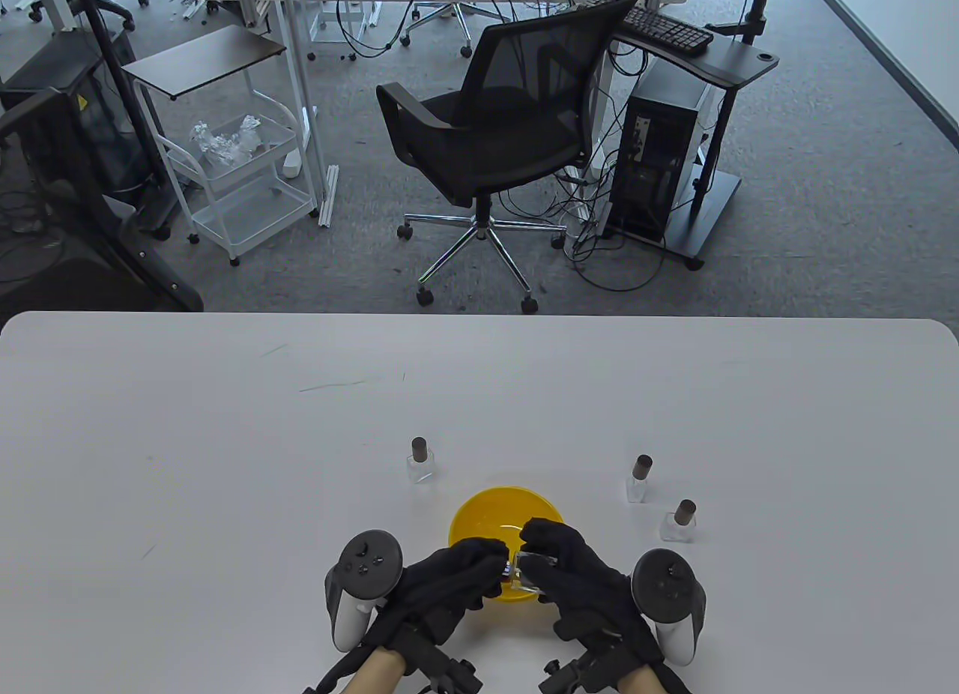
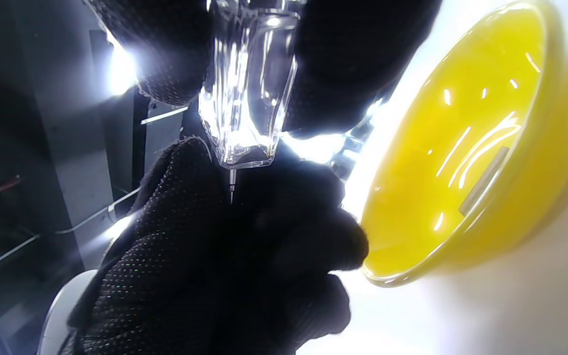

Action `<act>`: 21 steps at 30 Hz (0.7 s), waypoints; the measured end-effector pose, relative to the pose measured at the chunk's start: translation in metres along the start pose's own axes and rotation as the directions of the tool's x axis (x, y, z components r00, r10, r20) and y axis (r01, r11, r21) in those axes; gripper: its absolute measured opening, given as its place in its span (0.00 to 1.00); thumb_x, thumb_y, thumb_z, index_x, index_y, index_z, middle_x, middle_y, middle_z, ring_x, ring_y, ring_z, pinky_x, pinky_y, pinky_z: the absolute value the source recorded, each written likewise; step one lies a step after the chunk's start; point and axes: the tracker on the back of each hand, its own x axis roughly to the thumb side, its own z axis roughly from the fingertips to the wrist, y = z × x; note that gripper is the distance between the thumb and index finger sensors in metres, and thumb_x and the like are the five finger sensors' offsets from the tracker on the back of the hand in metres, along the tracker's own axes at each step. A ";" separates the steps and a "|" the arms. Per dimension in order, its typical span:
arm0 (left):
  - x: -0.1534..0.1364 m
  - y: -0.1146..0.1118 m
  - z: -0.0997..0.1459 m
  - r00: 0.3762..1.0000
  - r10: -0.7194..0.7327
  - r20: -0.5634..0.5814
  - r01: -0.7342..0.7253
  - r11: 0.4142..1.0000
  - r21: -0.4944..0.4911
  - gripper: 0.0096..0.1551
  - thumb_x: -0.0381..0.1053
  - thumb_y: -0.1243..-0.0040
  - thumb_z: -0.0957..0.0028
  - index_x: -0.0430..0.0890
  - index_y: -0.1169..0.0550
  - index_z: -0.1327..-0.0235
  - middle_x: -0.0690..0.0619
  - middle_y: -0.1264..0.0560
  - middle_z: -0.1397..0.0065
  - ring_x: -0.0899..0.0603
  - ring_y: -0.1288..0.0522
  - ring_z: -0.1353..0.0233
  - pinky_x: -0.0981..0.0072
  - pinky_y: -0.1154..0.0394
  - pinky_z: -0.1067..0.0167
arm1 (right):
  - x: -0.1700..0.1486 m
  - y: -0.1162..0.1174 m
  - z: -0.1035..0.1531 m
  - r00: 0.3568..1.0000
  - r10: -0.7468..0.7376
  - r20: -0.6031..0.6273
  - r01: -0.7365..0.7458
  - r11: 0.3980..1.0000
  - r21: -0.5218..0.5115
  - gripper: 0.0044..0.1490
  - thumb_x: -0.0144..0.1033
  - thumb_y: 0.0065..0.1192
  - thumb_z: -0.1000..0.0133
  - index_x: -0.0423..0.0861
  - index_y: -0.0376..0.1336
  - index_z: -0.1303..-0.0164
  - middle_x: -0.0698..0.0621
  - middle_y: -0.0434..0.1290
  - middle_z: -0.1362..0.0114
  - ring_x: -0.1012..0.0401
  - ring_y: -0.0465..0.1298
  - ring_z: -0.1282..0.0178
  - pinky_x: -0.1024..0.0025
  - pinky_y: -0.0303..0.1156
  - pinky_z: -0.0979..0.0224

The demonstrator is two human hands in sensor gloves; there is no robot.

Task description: Assemble perfume bottles from components

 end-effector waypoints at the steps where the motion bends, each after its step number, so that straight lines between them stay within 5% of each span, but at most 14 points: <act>1: 0.001 0.000 0.000 1.000 -0.003 0.001 0.003 1.000 0.004 0.27 0.57 0.37 0.45 0.46 0.18 0.37 0.44 0.17 0.40 0.39 0.16 0.46 0.56 0.19 0.50 | 0.000 0.000 0.000 1.000 0.000 0.000 0.000 1.000 0.001 0.33 0.40 0.63 0.37 0.43 0.57 0.24 0.45 0.75 0.34 0.47 0.78 0.46 0.64 0.76 0.46; 9: 0.006 0.002 0.000 0.998 -0.023 0.065 0.023 1.000 0.004 0.24 0.47 0.31 0.48 0.53 0.20 0.37 0.47 0.19 0.36 0.41 0.17 0.42 0.57 0.19 0.46 | 0.000 0.000 0.000 1.000 -0.021 -0.018 0.021 1.000 0.007 0.33 0.40 0.62 0.36 0.43 0.57 0.24 0.45 0.75 0.34 0.47 0.78 0.46 0.64 0.76 0.46; 13: 0.006 0.001 -0.001 0.997 -0.007 0.077 0.007 1.000 0.005 0.19 0.42 0.30 0.48 0.63 0.18 0.48 0.58 0.23 0.31 0.42 0.19 0.37 0.57 0.20 0.42 | -0.001 0.000 0.000 0.999 -0.027 -0.027 0.027 1.000 0.011 0.33 0.40 0.62 0.36 0.43 0.57 0.23 0.45 0.75 0.33 0.47 0.78 0.46 0.63 0.76 0.46; 21: 0.006 0.003 0.001 0.996 0.057 0.063 -0.060 0.997 0.042 0.16 0.45 0.29 0.51 0.62 0.15 0.52 0.61 0.20 0.37 0.44 0.19 0.37 0.58 0.21 0.41 | -0.002 0.003 0.000 0.999 -0.023 -0.029 0.025 0.999 0.043 0.33 0.40 0.62 0.36 0.43 0.57 0.23 0.45 0.75 0.33 0.47 0.78 0.45 0.63 0.76 0.46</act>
